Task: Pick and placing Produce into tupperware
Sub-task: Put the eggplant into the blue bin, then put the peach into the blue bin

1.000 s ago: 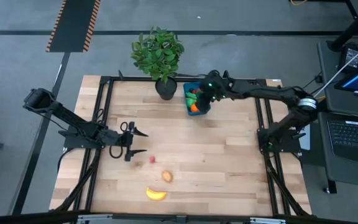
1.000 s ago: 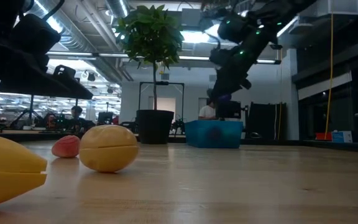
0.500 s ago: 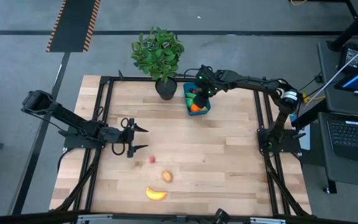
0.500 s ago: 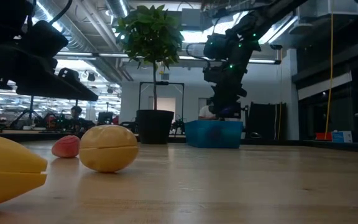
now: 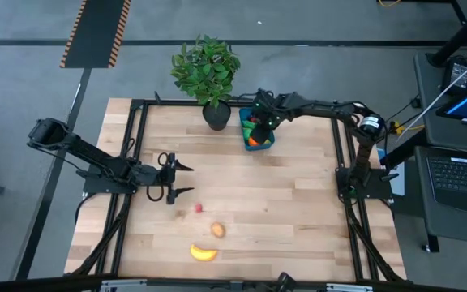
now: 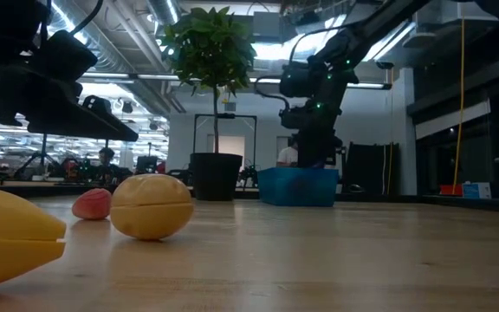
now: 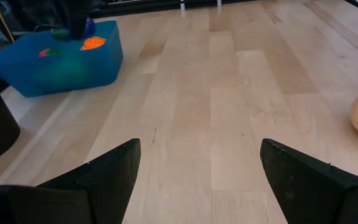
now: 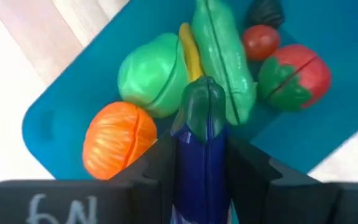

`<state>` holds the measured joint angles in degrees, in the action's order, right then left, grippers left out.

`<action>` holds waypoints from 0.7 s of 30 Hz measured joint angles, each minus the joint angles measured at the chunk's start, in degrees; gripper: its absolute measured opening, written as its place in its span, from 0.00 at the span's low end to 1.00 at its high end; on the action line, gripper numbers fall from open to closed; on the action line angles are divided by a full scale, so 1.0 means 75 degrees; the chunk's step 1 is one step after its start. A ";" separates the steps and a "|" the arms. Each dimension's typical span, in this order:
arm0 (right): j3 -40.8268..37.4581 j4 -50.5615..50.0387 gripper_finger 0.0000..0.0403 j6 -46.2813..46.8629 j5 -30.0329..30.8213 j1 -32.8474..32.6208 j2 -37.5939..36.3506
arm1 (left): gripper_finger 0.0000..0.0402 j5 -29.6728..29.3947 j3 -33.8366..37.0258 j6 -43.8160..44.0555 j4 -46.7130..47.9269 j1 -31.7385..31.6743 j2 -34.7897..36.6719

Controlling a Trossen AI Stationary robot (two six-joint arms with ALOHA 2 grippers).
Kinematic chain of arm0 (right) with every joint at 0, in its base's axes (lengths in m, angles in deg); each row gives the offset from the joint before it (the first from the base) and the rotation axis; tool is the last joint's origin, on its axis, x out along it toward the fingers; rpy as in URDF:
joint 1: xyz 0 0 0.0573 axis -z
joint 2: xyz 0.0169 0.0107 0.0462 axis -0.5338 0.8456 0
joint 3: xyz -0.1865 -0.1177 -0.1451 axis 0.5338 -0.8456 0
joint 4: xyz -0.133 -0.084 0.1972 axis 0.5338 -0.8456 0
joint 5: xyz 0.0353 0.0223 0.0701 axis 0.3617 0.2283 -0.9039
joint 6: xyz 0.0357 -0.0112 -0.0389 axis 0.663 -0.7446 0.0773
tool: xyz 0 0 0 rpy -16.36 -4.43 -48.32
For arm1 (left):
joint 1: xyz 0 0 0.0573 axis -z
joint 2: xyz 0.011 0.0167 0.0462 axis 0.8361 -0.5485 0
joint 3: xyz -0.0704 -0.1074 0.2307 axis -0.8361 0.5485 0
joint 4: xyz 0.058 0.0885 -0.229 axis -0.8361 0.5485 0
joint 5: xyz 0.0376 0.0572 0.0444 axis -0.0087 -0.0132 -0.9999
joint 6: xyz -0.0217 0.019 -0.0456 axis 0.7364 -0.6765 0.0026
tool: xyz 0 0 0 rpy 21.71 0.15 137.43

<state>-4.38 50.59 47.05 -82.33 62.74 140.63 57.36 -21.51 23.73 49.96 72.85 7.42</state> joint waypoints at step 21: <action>-0.0003 0.0364 0.56 0.0772 0.0005 -0.0003 0.0090 | 0.81 0.0003 0.0000 -0.0064 0.0029 0.0003 0.0000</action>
<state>-4.40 53.32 52.84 -82.29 62.72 141.30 57.38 -21.51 23.25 50.18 72.88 7.42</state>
